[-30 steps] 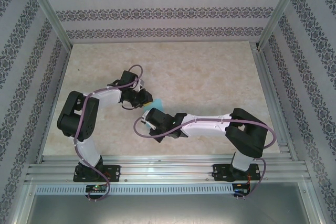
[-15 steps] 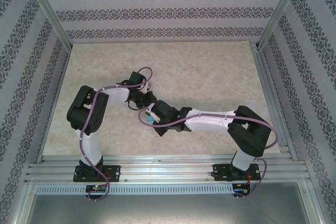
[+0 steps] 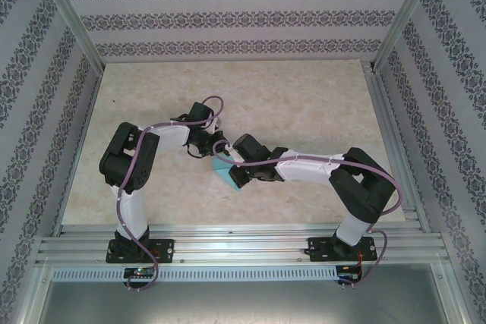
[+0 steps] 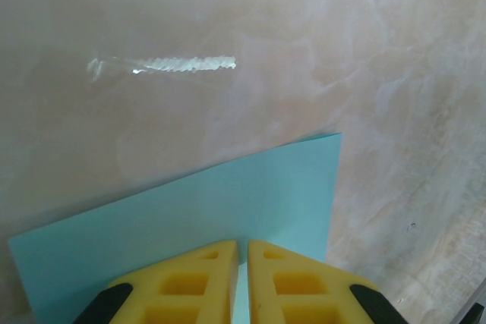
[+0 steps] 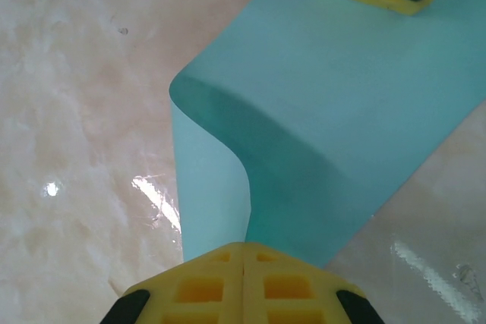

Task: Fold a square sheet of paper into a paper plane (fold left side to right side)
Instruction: Third fold the triangle at the center of the table.

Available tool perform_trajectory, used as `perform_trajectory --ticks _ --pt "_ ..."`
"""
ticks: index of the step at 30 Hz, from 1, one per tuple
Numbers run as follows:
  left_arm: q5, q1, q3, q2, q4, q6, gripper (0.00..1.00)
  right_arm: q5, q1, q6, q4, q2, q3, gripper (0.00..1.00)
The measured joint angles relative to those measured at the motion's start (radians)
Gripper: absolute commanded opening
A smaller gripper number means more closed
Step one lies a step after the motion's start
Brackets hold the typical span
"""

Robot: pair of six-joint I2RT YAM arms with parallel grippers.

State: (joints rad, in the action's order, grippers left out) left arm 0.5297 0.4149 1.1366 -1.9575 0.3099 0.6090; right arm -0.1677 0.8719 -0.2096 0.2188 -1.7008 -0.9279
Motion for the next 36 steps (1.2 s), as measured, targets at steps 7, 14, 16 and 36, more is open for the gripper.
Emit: perform_trajectory --ticks 7,14,16,36 --pt "-0.005 0.005 0.004 -0.003 0.002 0.0 0.12 -0.051 -0.03 -0.039 -0.045 -0.03 0.015 0.0" --pt "-0.016 0.013 0.013 -0.008 0.002 0.0 0.11 -0.074 -0.058 -0.075 -0.076 -0.039 0.028 0.0" --pt "-0.015 0.014 0.016 -0.011 0.002 0.0 0.11 -0.078 -0.064 -0.081 -0.082 -0.04 0.028 0.0" --pt "-0.02 0.02 0.023 -0.016 0.002 0.0 0.11 -0.09 -0.083 -0.088 -0.086 -0.065 0.036 0.0"
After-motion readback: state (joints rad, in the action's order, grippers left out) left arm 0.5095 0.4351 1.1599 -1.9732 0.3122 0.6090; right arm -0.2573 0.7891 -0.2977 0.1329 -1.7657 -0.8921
